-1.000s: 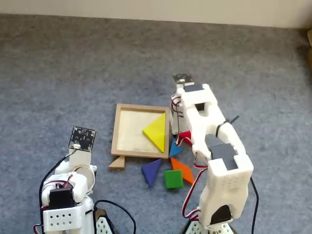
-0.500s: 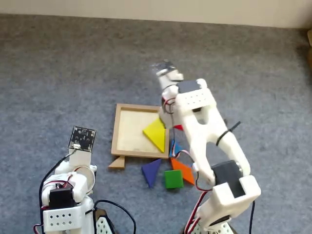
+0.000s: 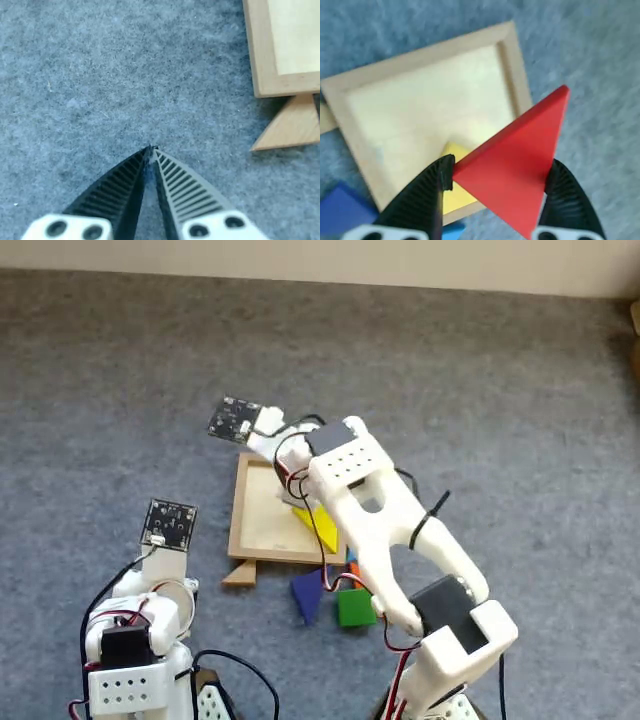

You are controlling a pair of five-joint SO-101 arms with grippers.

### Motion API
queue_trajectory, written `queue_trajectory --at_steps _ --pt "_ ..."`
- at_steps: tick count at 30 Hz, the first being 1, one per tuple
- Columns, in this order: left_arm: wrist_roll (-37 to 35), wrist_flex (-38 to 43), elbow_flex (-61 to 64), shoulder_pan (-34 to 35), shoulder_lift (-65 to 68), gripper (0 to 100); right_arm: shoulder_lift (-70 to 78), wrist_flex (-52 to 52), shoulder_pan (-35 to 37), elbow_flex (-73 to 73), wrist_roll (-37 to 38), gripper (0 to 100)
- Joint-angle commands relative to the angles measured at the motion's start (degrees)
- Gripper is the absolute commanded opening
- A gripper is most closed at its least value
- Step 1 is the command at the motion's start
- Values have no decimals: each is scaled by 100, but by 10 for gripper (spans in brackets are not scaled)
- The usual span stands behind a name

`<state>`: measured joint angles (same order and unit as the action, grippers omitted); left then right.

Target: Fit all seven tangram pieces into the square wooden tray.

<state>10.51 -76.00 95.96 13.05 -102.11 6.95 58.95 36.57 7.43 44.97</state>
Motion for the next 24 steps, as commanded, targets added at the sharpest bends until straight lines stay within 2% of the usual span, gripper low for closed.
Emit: queue_trajectory --at_steps 1,8,16,22,24 --pt "-53 -44 119 40 -171 8 -215 -716 92 -66 308 139" --pt "-53 -44 119 40 -171 8 708 -1042 198 -110 870 139" --pt "-53 -44 119 40 -171 8 936 -1015 233 -110 923 140" --pt "-53 -44 119 40 -171 8 936 -708 233 -110 888 278" --pt "-53 -44 119 40 -171 8 919 -426 259 -136 879 286"
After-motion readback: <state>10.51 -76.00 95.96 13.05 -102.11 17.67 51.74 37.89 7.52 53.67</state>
